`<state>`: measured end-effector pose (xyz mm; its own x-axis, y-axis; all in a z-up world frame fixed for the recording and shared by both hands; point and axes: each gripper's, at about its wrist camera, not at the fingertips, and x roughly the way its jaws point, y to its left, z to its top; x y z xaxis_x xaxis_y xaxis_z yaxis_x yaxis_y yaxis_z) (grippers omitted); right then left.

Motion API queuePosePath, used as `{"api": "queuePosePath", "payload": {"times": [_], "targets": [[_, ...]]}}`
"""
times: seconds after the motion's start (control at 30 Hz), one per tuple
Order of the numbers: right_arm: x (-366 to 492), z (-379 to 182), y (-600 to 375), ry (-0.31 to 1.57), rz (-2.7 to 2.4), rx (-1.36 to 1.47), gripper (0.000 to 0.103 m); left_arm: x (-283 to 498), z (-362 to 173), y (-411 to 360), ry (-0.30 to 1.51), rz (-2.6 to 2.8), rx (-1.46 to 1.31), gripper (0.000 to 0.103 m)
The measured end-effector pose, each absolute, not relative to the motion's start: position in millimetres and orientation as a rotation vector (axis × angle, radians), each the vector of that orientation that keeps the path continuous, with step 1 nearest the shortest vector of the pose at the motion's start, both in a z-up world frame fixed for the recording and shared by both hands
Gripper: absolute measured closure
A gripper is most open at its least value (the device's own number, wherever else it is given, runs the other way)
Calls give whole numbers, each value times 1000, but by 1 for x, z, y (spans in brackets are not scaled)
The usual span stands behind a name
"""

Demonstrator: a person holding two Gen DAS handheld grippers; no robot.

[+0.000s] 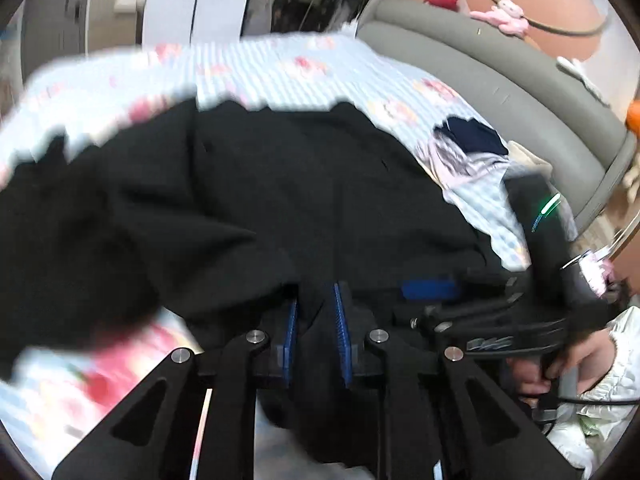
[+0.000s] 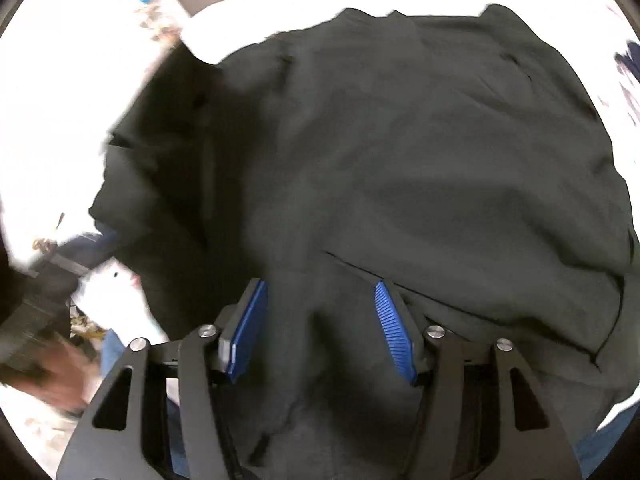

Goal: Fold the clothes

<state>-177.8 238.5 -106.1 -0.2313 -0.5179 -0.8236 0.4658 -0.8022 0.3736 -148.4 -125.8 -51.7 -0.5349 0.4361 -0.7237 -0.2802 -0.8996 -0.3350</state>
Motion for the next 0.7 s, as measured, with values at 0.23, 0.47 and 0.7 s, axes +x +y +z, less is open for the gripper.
{"api": "queuePosePath", "payload": {"times": [0.23,0.47,0.7], "targets": [[-195,-116,227,-168,-2043,1381,31,-124,-64,-135,-505,2443,-1198,78],[-174,-102,245,-213,-1946,1349,28,-94,-74,-148,-601,2379,-1142,61],[-155,-101,197,-28,-1817,1353,44,-75,-85,-167,-831,2289,-1096,53]]}}
